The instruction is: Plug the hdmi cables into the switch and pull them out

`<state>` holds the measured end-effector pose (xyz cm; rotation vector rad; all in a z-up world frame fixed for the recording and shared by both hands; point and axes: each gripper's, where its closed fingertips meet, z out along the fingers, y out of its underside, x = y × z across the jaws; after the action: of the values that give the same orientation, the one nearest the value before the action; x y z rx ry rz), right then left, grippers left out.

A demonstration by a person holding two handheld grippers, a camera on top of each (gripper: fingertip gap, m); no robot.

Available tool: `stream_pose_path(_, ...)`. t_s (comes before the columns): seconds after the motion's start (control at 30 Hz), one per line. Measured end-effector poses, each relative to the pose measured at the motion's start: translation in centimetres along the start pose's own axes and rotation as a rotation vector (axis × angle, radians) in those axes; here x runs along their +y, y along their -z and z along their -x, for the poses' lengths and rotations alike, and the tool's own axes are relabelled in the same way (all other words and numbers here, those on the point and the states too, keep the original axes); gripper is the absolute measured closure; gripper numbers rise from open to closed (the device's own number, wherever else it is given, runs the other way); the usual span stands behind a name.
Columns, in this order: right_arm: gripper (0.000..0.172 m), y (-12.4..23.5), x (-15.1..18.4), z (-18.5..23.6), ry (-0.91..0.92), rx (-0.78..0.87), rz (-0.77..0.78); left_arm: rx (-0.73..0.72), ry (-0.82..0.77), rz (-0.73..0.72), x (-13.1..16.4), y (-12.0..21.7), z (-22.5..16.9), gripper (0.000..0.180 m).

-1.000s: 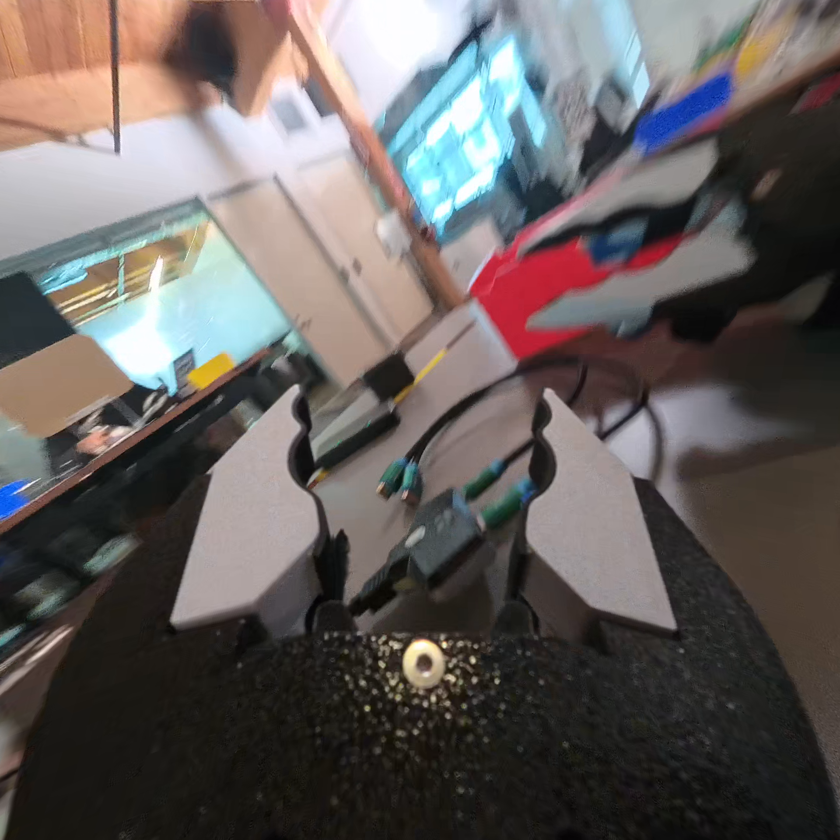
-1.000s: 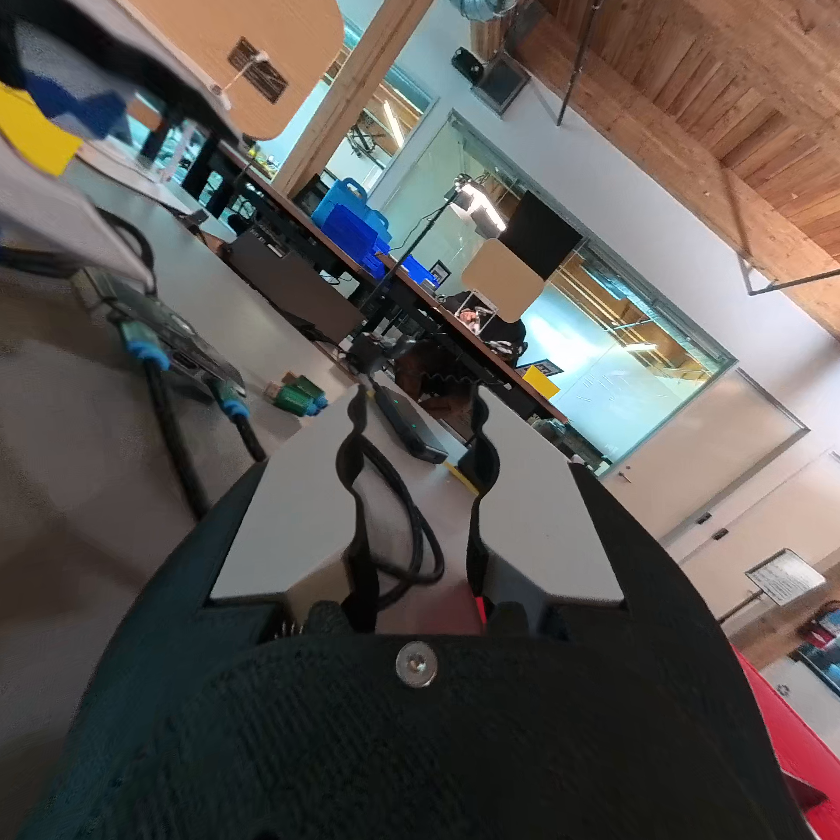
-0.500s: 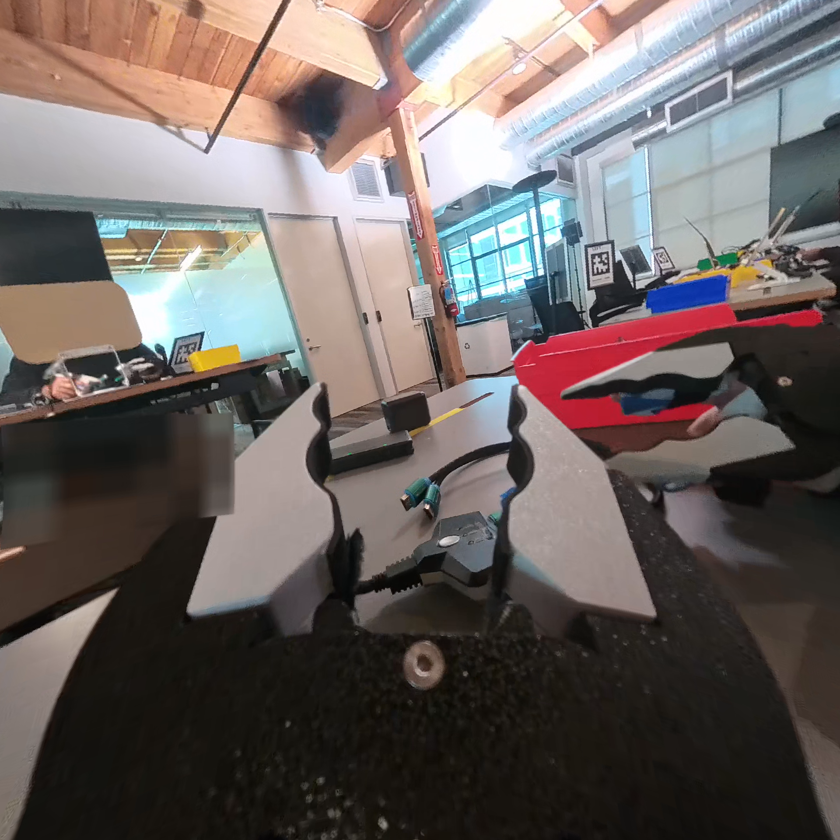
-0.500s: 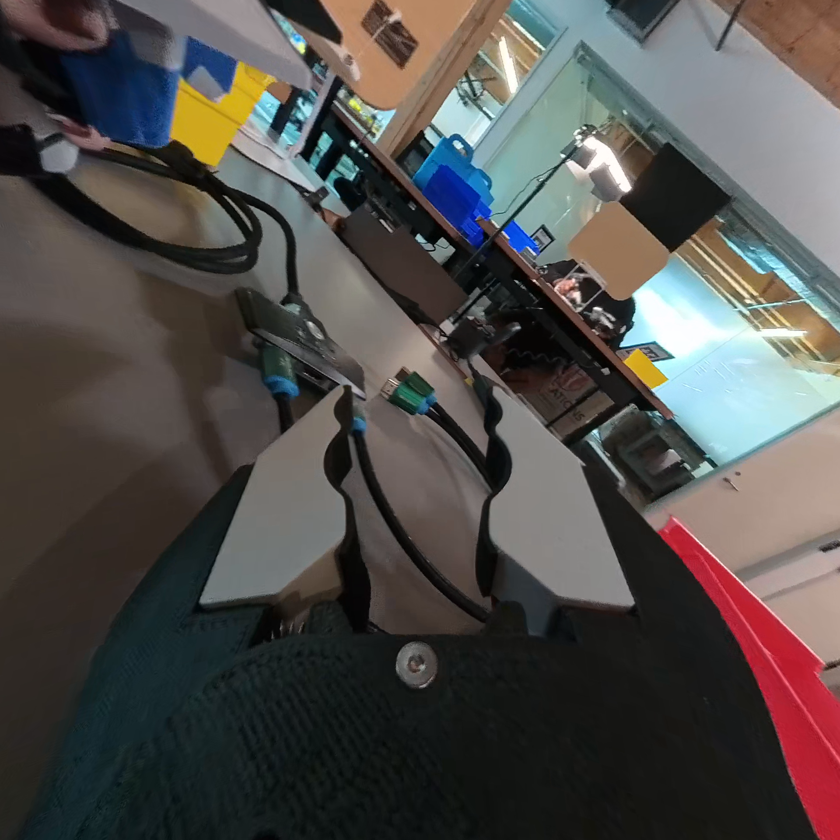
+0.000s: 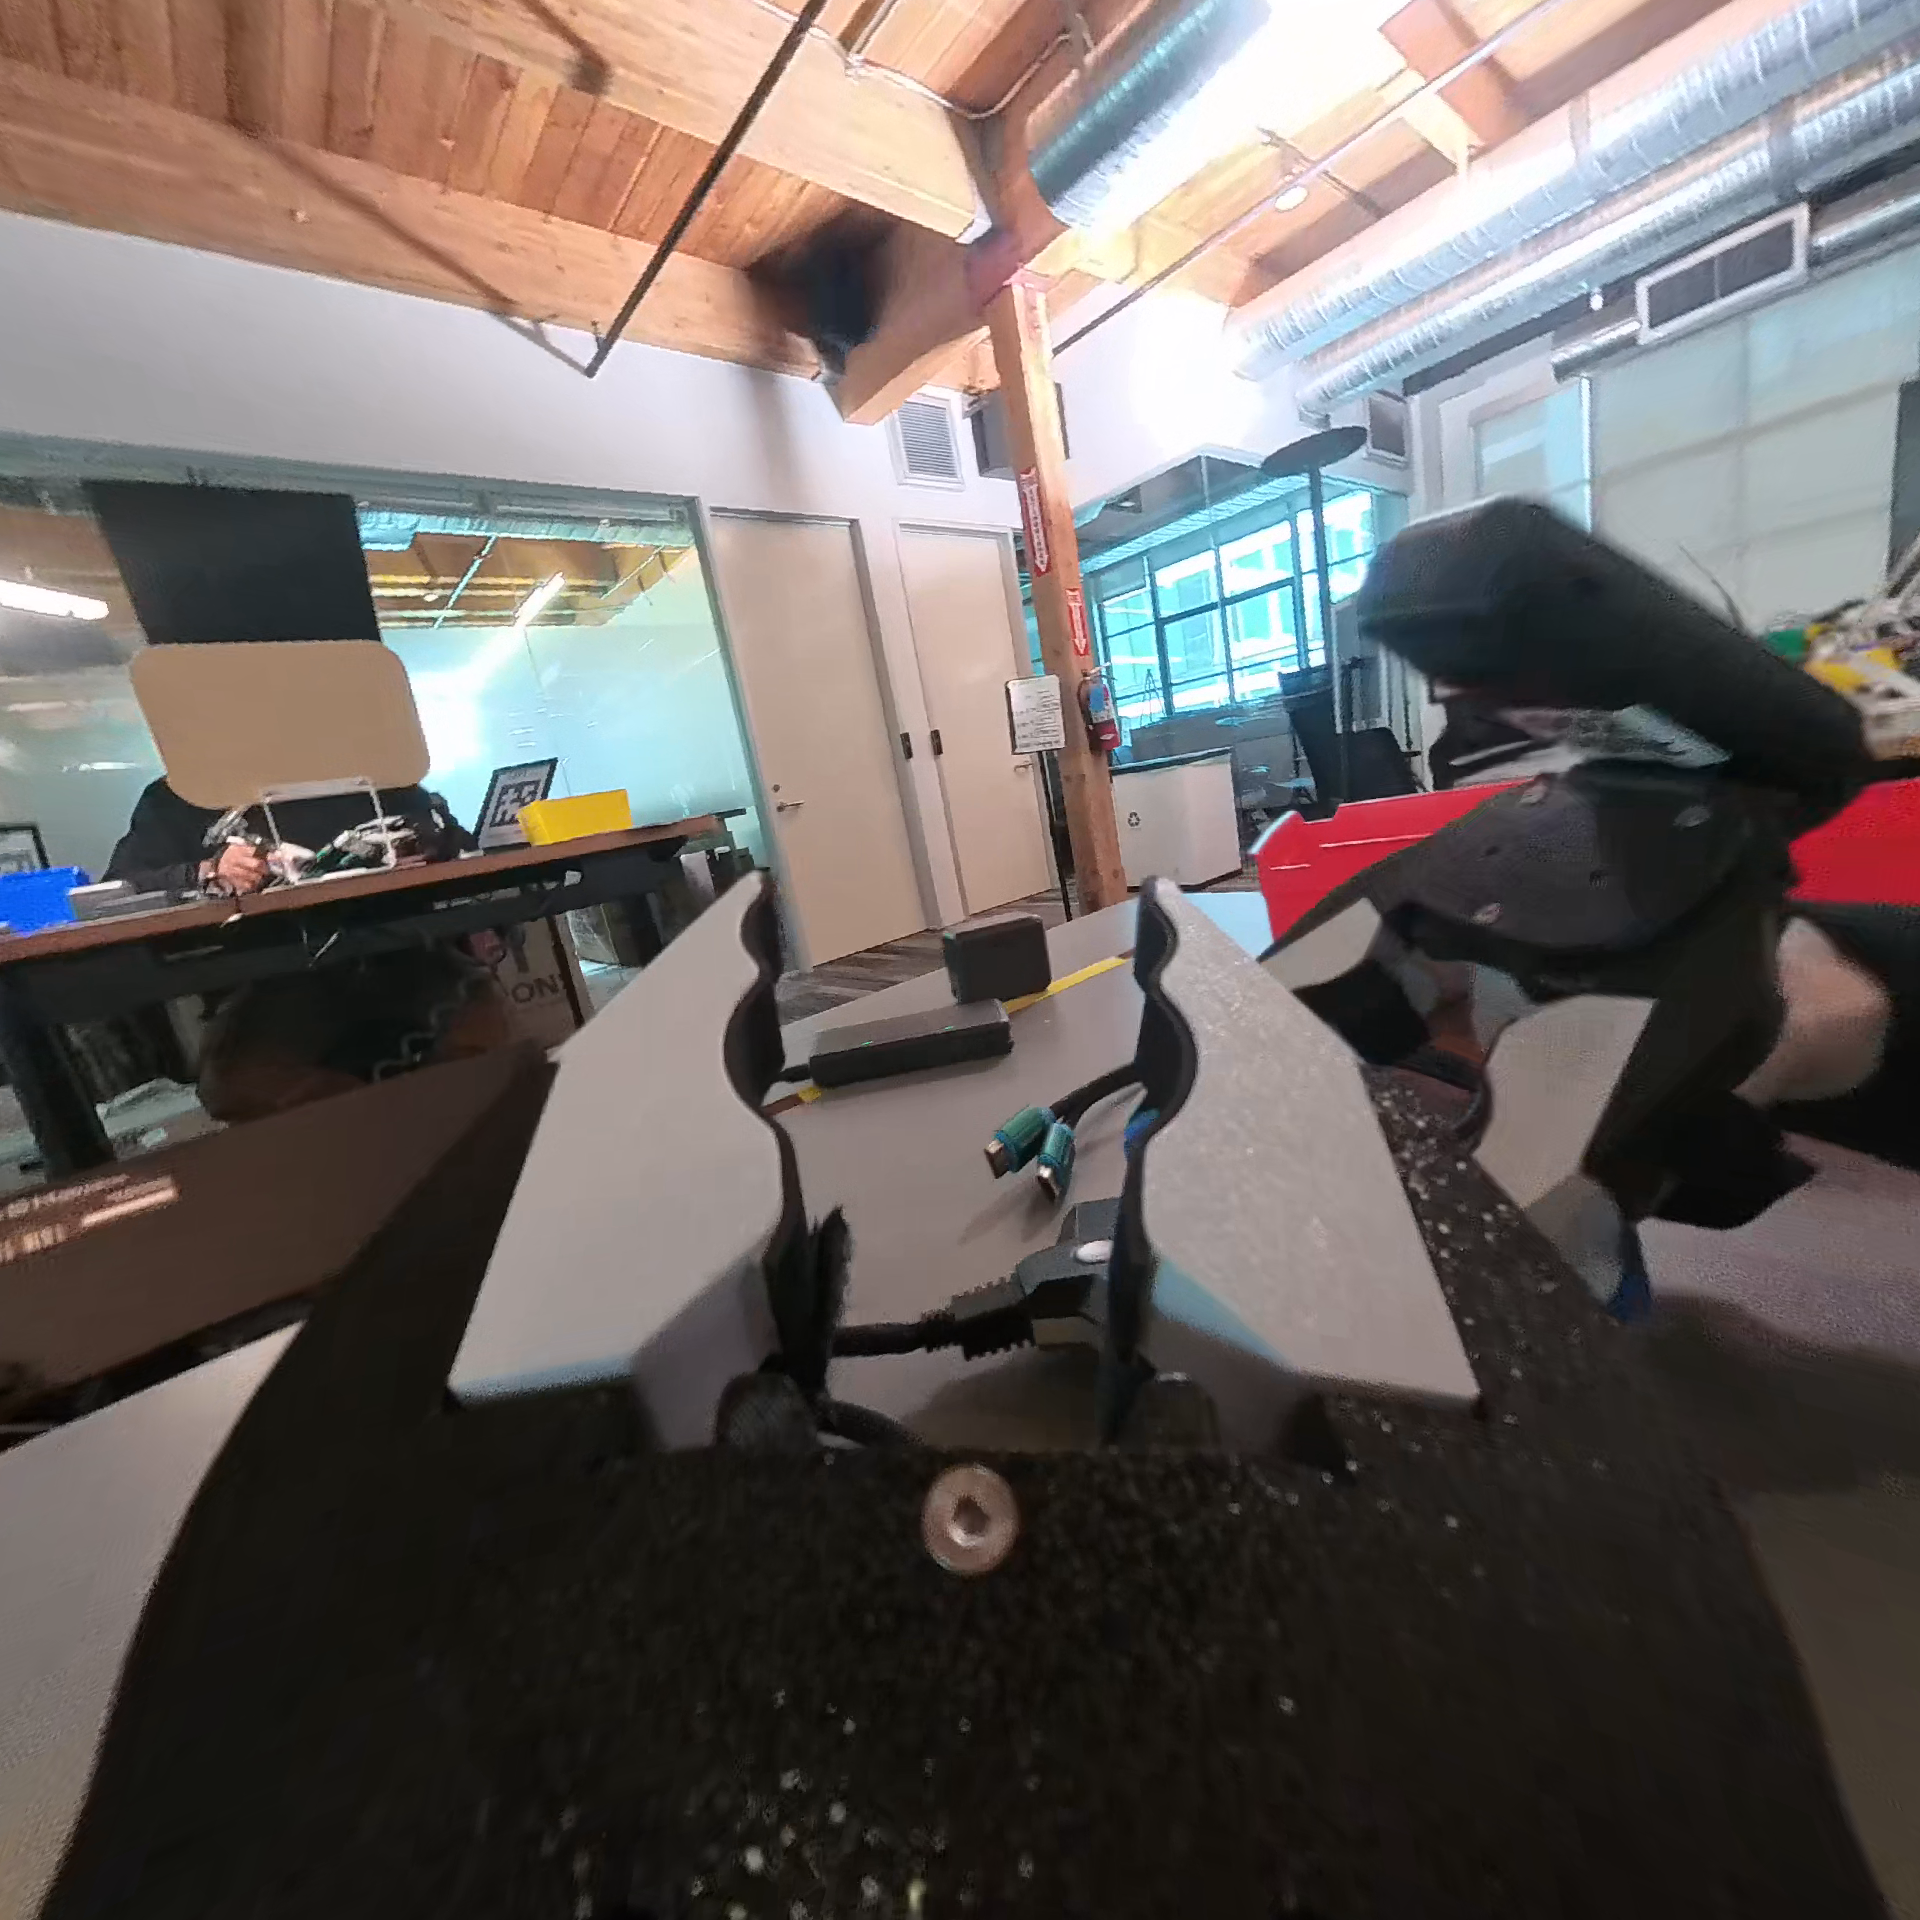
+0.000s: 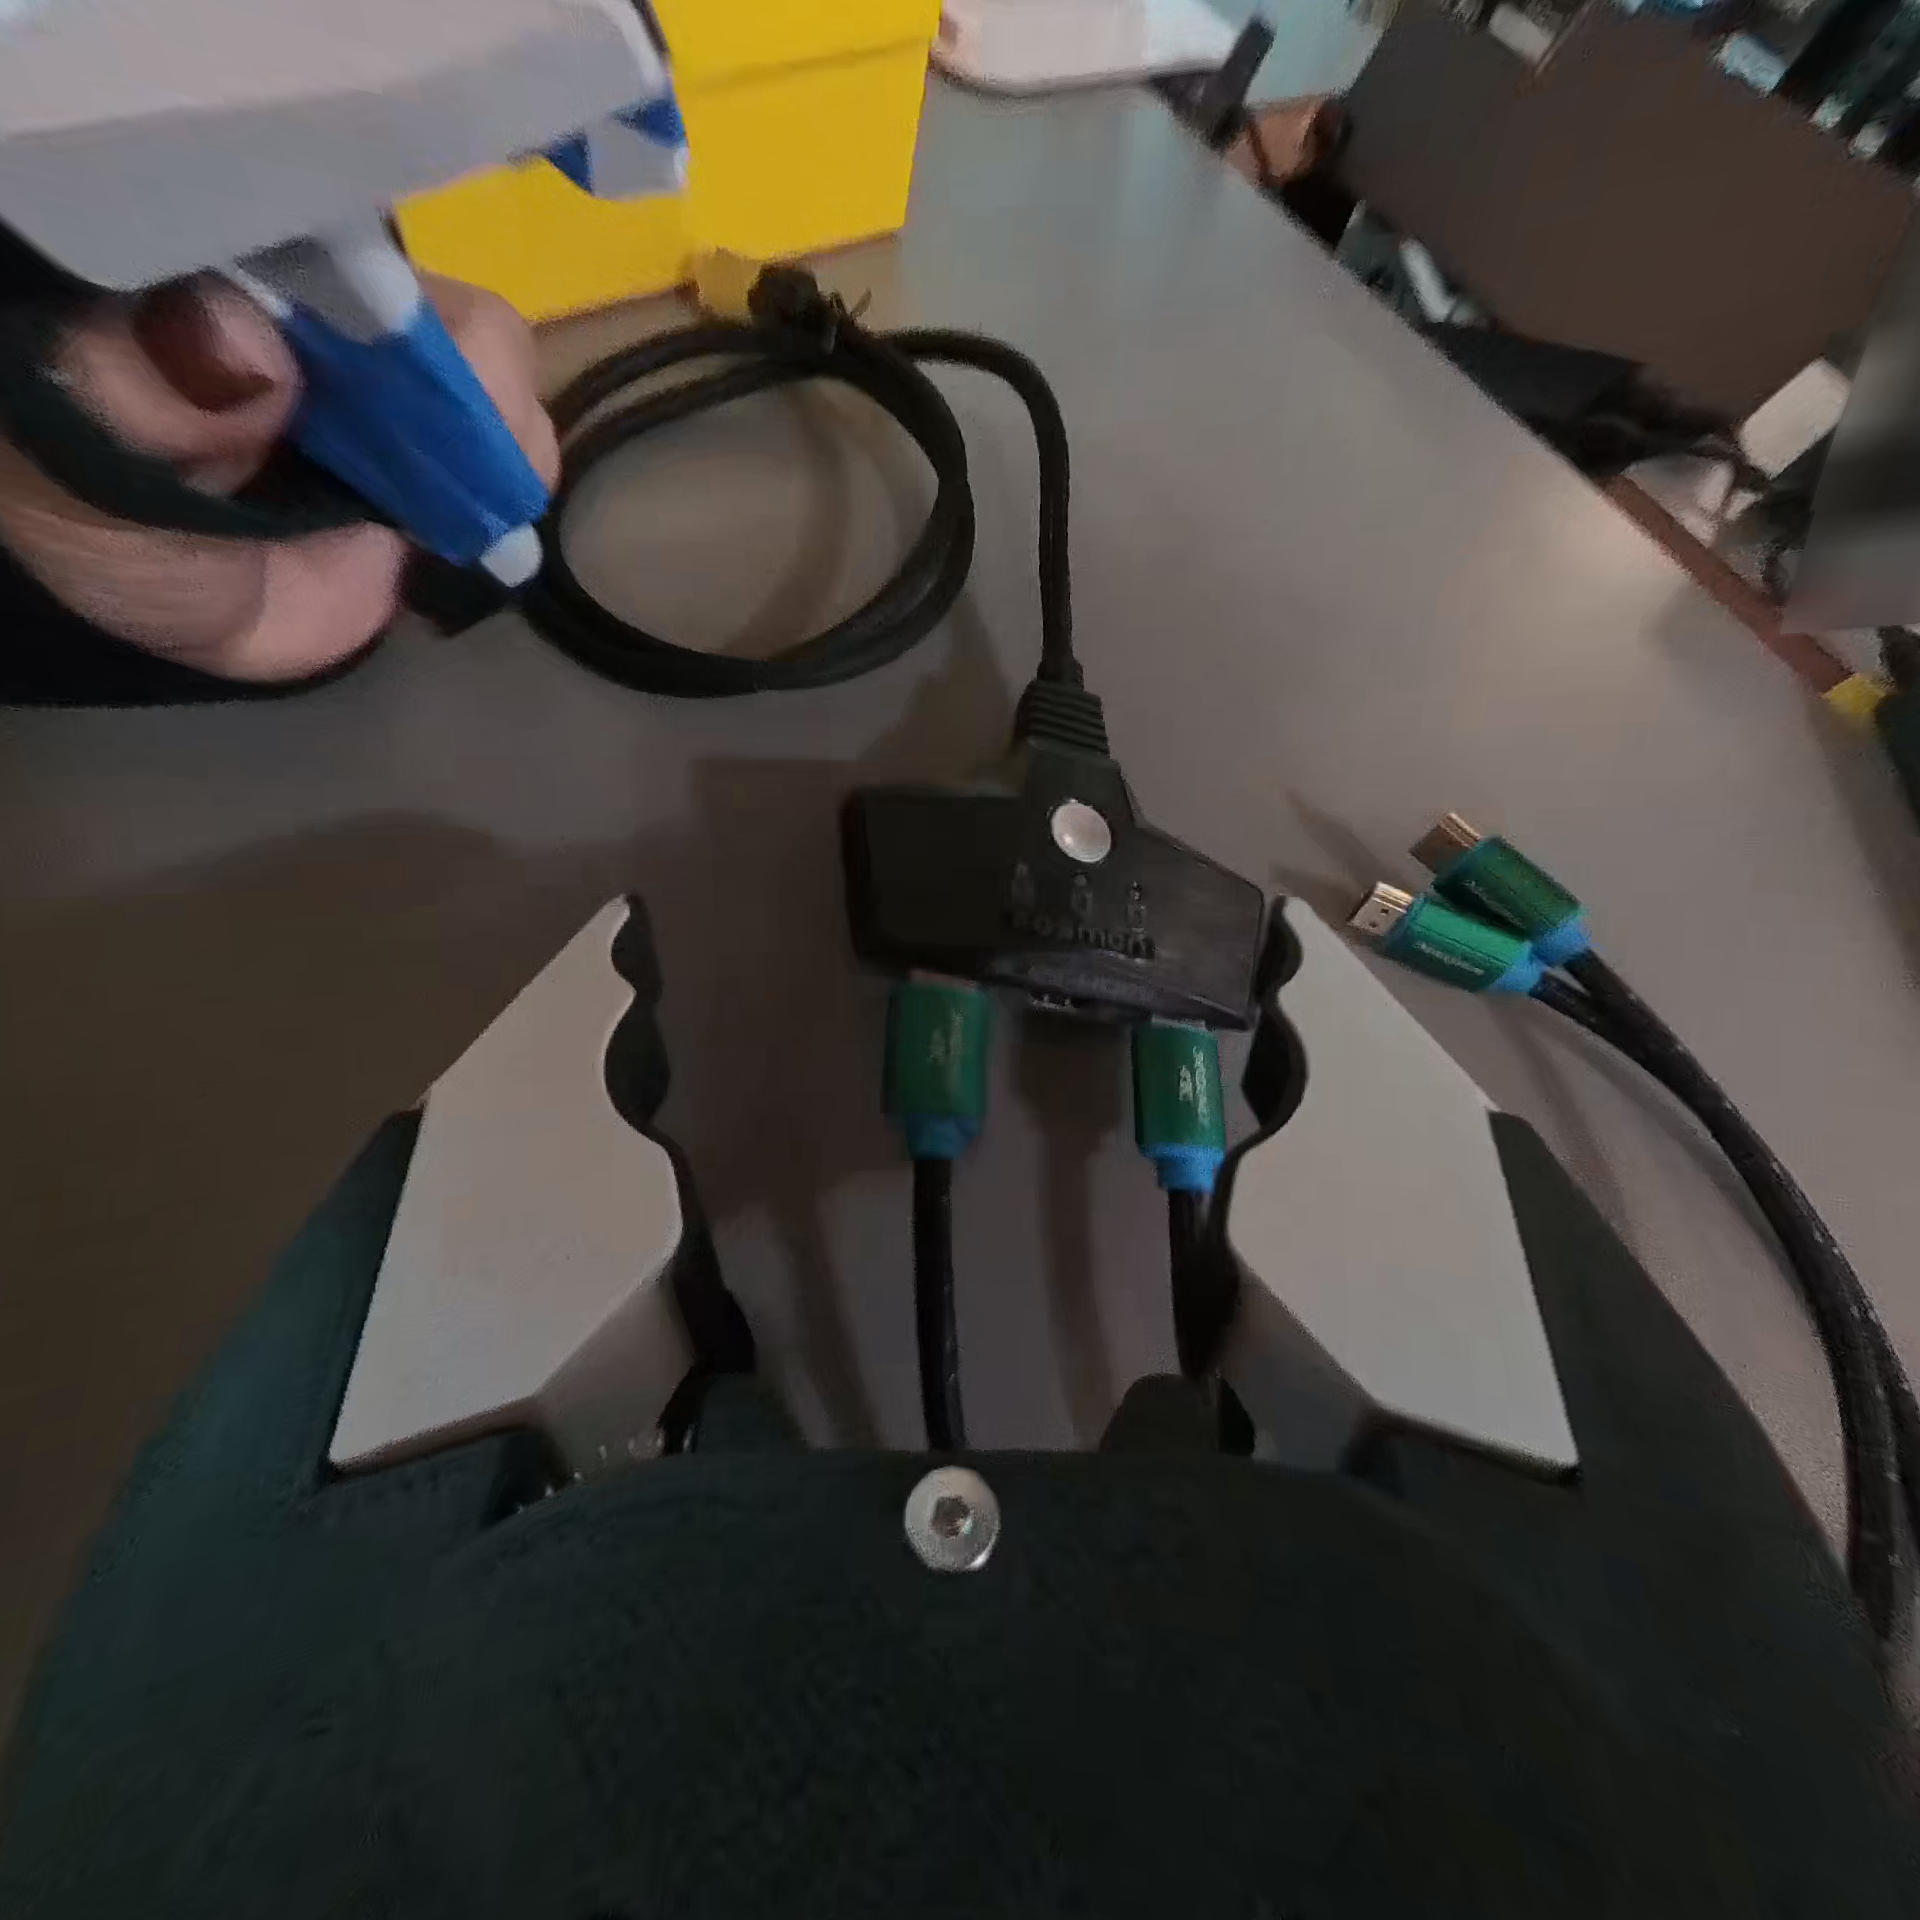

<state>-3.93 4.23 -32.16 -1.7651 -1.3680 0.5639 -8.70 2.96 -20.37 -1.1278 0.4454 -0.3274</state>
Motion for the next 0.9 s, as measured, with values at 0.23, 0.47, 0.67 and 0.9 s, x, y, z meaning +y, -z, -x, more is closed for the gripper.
stream_pose_path(0.23,0.027,-3.5,1.8,-1.1,-0.18,-0.106,0.293,-0.047,0.031,0.001,0.1,0.3,1.6,0.117)
stream_pose_path(0.47,0.057,-4.2,2.5,-1.7,-0.138,-0.044,0.404,-0.037,0.004,0.0,0.1,0.2,1.2,0.12)
stream_pose_path(0.67,0.058,-3.0,2.1,-1.9,0.012,0.037,0.353,-0.052,0.004,-0.001,0.1,0.2,1.6,0.121)
stream_pose_path(0.9,0.058,-0.3,2.9,-1.7,0.132,0.099,0.315,-0.091,0.078,-0.014,0.1,0.6,2.8,0.122)
